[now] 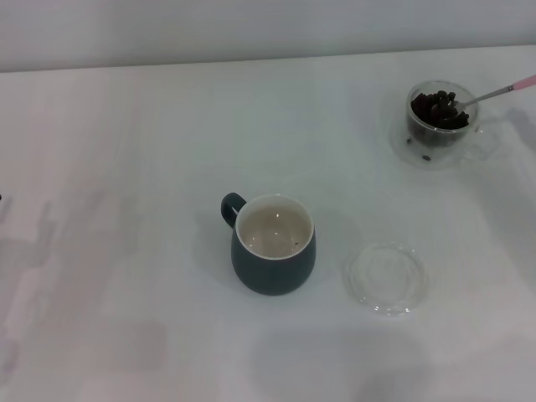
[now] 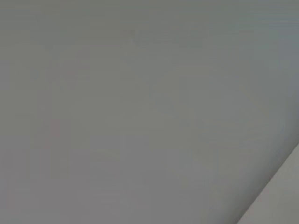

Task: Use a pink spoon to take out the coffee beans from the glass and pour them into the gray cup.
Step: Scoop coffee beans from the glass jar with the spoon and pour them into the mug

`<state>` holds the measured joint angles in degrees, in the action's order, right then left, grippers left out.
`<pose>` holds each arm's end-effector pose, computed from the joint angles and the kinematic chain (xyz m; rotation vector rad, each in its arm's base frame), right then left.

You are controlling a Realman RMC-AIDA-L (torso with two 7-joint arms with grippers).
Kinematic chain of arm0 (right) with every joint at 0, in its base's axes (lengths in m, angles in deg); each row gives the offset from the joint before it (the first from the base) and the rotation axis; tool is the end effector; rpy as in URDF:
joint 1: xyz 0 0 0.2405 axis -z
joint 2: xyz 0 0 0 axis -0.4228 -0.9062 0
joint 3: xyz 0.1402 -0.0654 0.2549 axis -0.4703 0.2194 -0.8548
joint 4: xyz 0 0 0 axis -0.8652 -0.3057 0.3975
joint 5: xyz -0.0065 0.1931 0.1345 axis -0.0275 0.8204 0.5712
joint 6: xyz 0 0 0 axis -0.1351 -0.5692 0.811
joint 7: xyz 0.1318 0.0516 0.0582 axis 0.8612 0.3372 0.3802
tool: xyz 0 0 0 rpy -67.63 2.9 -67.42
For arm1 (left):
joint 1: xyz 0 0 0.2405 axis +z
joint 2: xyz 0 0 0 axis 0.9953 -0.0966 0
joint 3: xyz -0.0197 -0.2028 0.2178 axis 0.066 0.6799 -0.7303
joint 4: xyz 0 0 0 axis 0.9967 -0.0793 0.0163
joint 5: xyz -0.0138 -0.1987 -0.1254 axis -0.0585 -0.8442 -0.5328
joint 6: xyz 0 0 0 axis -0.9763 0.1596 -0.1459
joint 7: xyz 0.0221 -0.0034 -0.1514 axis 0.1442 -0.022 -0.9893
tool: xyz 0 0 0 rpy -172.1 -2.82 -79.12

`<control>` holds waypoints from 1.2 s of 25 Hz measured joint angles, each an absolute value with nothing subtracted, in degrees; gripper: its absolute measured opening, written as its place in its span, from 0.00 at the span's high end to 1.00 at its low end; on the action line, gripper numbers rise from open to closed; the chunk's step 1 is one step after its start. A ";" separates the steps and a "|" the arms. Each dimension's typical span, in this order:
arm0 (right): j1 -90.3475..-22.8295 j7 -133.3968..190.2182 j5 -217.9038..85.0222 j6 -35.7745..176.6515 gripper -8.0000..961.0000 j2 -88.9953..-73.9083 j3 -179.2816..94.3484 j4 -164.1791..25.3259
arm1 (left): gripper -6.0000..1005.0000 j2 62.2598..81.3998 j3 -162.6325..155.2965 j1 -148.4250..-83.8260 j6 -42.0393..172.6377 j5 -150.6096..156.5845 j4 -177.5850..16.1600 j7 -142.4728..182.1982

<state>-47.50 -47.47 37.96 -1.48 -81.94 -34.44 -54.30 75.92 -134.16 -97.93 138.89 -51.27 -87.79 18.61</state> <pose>0.4581 0.3604 0.0616 -1.2566 1.6102 1.2557 -0.3986 0.2780 -0.0504 -1.6524 -0.3392 -0.6599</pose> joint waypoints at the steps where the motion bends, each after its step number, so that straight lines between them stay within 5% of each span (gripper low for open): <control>1: -47.49 -46.78 37.97 -1.54 0.84 -81.94 -34.44 -54.28 | 0.43 75.92 -134.16 -97.95 138.89 -51.26 -87.78 18.61; 13: -47.96 -43.28 38.00 -5.51 0.84 -81.74 -33.99 -54.26 | 0.44 75.96 -134.18 -98.08 138.89 -51.04 -87.73 18.61; 30: -47.79 -42.73 37.32 -12.27 0.84 -83.47 -29.01 -55.58 | 0.44 76.17 -134.25 -98.17 138.89 -51.00 -87.74 18.61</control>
